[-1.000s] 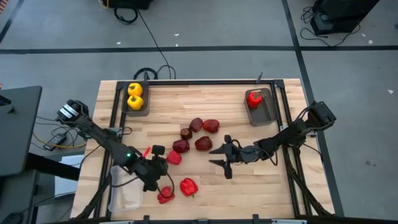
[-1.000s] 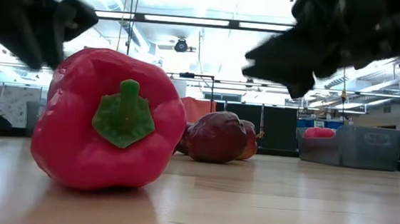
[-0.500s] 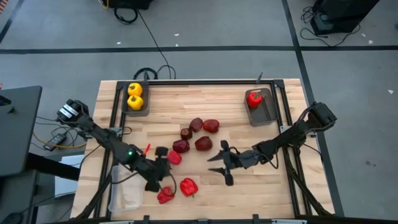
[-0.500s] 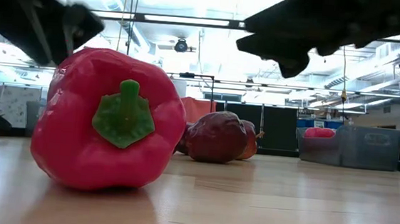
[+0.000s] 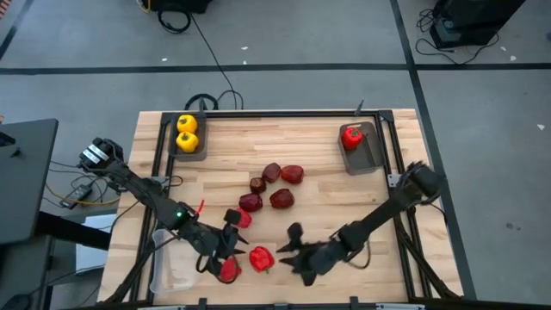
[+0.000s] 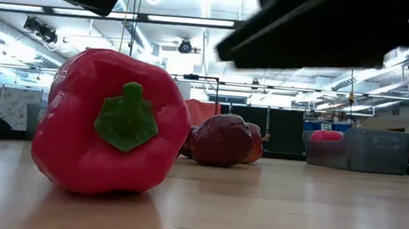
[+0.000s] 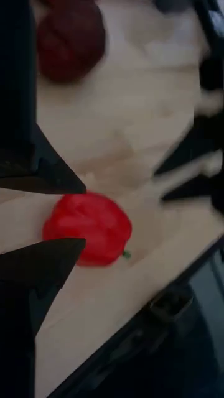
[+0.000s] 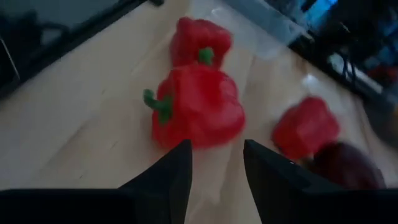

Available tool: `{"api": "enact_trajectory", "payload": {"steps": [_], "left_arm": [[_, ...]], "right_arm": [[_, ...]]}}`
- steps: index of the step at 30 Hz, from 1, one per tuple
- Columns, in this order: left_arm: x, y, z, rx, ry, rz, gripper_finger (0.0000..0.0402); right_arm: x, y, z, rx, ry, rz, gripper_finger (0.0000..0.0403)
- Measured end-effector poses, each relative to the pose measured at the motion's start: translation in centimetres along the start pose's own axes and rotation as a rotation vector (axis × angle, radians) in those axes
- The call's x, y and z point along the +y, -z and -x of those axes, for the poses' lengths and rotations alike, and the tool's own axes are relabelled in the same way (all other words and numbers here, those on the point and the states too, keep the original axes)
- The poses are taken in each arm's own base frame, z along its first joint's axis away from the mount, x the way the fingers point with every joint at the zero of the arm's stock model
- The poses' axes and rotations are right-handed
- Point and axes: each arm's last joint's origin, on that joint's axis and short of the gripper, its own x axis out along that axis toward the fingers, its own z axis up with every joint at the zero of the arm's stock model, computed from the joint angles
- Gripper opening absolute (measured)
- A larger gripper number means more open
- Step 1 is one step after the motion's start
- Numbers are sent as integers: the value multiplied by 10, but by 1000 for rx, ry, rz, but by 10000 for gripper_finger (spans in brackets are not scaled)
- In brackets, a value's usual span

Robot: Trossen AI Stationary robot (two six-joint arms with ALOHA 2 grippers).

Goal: Sort produce into baskets
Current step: Put the red bell pepper into the right black transparent bin

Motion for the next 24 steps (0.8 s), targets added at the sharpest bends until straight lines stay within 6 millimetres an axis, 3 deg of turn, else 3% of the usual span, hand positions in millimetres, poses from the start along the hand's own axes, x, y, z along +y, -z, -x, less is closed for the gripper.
{"api": "enact_trajectory", "payload": {"steps": [5, 15, 24], "left_arm": [[-2, 0, 1, -3, -24, 167, 129], [-11, 3, 4, 5, -21, 254, 129], [-10, 1, 4, -21, -52, 283, 129]], "right_arm": [[19, -14, -24, 11, 56, 190, 158], [52, -24, -38, 45, -69, 465, 158], [46, -27, -41, 42, -35, 616, 158]]}}
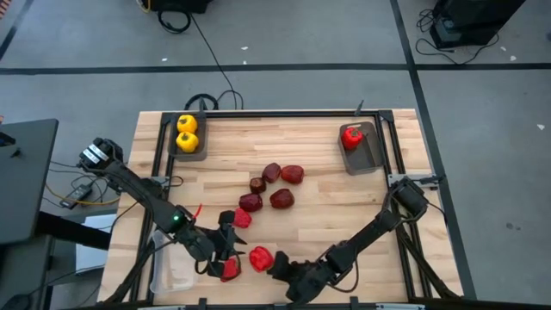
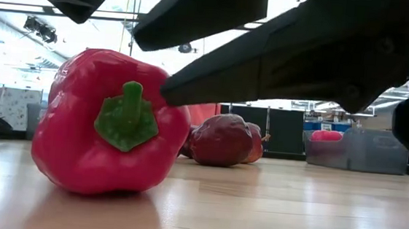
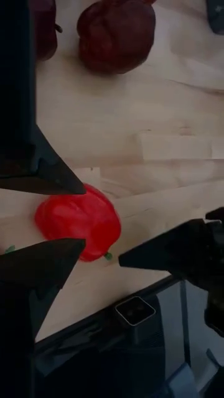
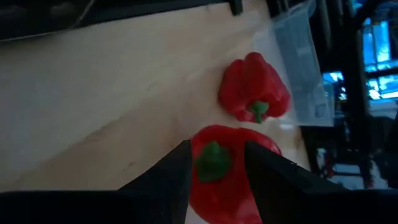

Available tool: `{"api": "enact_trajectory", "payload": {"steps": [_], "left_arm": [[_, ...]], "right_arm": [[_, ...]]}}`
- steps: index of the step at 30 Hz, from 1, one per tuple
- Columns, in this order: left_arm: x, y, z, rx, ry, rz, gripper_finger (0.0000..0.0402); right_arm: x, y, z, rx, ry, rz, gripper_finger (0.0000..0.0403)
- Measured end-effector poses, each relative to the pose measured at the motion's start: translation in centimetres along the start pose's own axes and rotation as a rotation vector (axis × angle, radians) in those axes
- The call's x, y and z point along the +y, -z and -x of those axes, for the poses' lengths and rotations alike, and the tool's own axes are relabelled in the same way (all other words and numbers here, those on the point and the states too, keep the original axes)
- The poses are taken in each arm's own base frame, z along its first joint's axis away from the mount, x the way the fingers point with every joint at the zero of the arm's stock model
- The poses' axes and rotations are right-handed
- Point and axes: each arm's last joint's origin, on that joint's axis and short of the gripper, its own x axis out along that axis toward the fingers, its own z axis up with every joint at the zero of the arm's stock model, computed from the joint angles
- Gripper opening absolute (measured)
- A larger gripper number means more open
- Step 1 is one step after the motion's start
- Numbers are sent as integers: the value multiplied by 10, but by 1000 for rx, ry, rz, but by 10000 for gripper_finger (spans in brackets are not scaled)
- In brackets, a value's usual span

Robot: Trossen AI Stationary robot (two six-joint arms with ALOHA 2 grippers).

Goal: Sort produce into baskets
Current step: Put the red bell pepper into the right black transparent bin

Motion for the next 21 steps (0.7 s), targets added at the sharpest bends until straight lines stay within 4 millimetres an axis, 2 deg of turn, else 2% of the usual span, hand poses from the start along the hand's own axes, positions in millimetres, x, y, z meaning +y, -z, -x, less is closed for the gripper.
{"api": "enact_trajectory", "payload": {"steps": [21], "left_arm": [[1, 2, 0, 17, -8, -52, 129]], "right_arm": [[-20, 22, -17, -79, -111, 3, 150]]}}
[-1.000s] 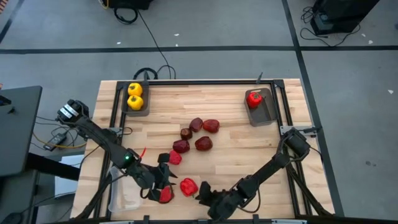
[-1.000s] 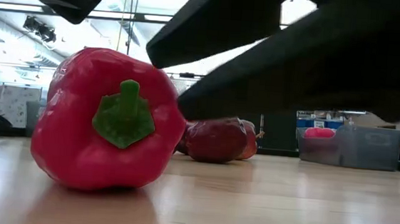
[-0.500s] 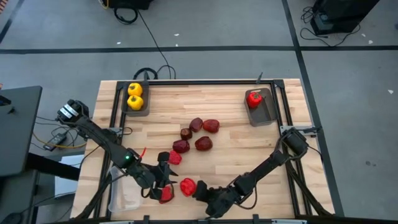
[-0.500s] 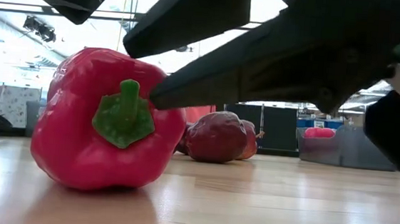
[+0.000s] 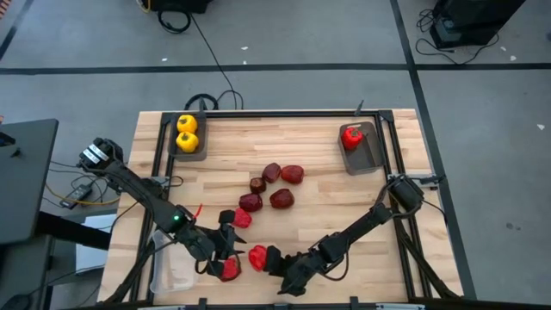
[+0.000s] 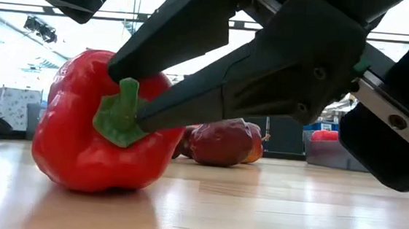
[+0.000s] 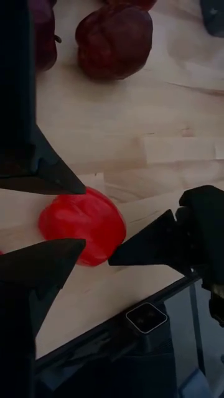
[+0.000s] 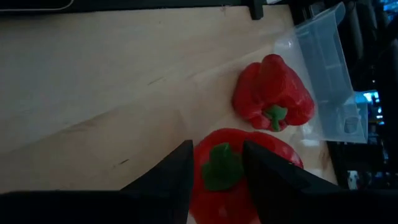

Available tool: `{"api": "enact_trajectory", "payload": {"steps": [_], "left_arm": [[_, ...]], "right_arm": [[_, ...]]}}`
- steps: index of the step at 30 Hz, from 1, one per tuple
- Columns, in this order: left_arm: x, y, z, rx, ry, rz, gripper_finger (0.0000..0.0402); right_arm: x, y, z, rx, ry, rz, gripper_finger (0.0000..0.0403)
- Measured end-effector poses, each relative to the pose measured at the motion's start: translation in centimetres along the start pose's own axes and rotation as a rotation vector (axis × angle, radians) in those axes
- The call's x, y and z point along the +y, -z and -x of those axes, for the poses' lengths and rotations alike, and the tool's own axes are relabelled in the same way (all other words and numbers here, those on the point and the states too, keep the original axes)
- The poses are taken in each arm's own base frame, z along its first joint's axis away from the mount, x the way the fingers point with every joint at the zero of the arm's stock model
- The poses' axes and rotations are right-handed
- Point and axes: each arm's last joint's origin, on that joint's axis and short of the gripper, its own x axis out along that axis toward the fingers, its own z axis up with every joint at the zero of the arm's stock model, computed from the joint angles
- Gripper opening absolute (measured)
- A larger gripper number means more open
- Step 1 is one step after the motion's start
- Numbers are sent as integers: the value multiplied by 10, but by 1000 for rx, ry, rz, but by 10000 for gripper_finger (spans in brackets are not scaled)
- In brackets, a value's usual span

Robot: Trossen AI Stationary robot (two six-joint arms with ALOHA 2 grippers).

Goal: Sort produce into baskets
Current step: Put the red bell pepper into the right black transparent bin

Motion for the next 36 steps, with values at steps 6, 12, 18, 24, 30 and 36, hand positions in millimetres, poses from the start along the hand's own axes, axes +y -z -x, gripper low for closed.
{"api": "enact_trajectory", "payload": {"steps": [6, 12, 18, 24, 30, 36], "left_arm": [[0, 0, 0, 0, 0, 16, 129], [0, 0, 0, 0, 0, 30, 129], [0, 0, 0, -3, 1, 46, 129], [-1, -1, 0, -10, 4, 53, 129], [-1, -2, 0, -16, 7, 59, 129], [-5, -2, 2, -32, 26, 108, 129]], "right_arm": [[-4, 4, -2, -27, -25, 0, 149], [-8, 8, -6, -61, -43, -30, 117], [2, 14, -17, -13, -20, 12, 84], [4, 16, -20, 20, 22, 40, 44], [4, 13, -18, 91, 118, 20, 8], [0, 7, -1, 245, 266, -208, 63]]}}
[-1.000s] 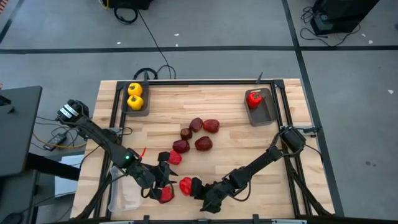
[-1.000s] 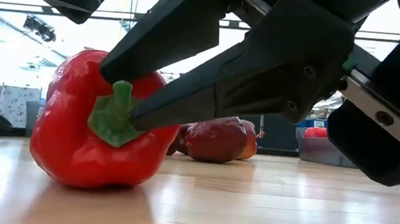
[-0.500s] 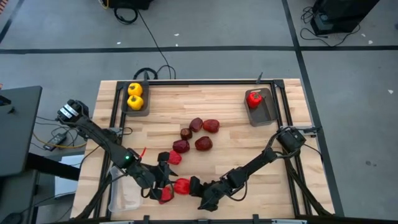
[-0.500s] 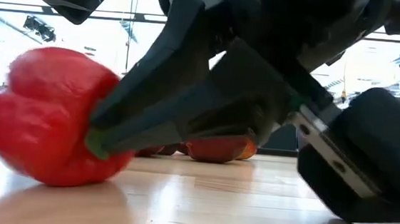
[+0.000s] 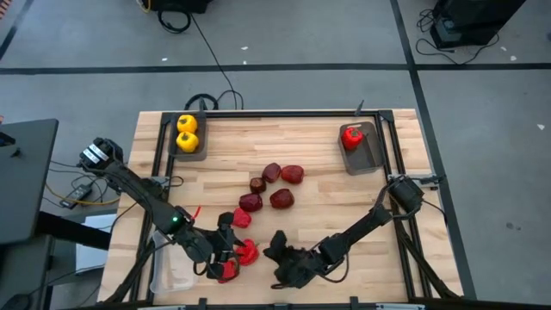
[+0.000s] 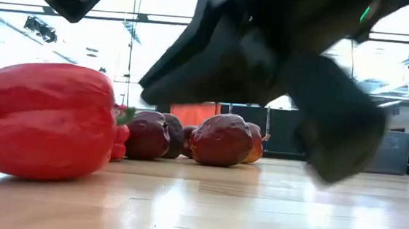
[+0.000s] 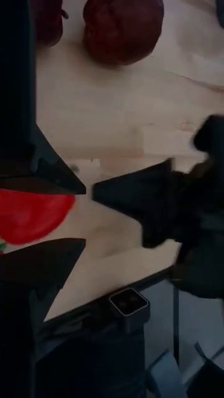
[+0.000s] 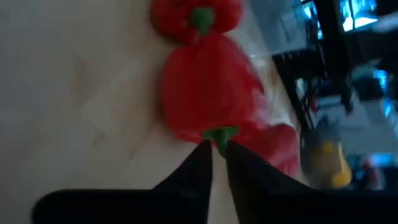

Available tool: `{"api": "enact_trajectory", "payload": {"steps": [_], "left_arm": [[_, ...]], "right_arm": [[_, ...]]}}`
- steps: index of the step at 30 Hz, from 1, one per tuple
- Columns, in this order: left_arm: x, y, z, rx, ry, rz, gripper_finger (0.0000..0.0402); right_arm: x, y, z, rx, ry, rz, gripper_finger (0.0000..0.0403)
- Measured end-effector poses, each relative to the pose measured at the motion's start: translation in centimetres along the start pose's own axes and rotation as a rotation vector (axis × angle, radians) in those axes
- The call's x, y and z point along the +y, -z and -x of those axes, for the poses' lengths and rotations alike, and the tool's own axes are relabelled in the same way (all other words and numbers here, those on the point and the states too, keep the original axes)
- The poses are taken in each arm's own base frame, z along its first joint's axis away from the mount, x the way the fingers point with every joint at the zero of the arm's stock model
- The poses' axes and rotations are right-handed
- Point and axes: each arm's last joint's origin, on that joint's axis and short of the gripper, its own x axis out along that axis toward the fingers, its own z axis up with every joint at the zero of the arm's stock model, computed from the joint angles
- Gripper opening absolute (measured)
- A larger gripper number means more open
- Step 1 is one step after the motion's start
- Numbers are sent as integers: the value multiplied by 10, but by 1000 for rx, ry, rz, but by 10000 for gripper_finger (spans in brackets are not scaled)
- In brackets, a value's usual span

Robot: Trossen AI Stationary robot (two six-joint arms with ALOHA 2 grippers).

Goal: Sort produce into baskets
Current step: Put the red bell pepper into the right black transparent bin

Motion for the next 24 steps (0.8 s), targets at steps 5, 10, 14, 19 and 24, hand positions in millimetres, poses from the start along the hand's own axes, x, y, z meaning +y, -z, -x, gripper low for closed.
{"api": "enact_trajectory", "payload": {"steps": [5, 10, 14, 19, 24], "left_arm": [[-7, -1, -12, -59, 30, -28, 131], [-14, 3, -31, -36, 49, 5, 163], [-15, 3, -32, 49, 43, 117, 209], [-16, -7, -26, 179, 0, 280, 272], [-5, -25, -20, 328, -74, 505, 306]], "right_arm": [[-15, -2, 15, -7, -122, -319, 121], [-17, 10, 9, 37, -208, -513, 151], [-14, 31, 0, 99, -206, -570, 153], [-18, 48, -9, 142, -204, -652, 154], [-21, 53, -12, 157, -200, -684, 154]]}}
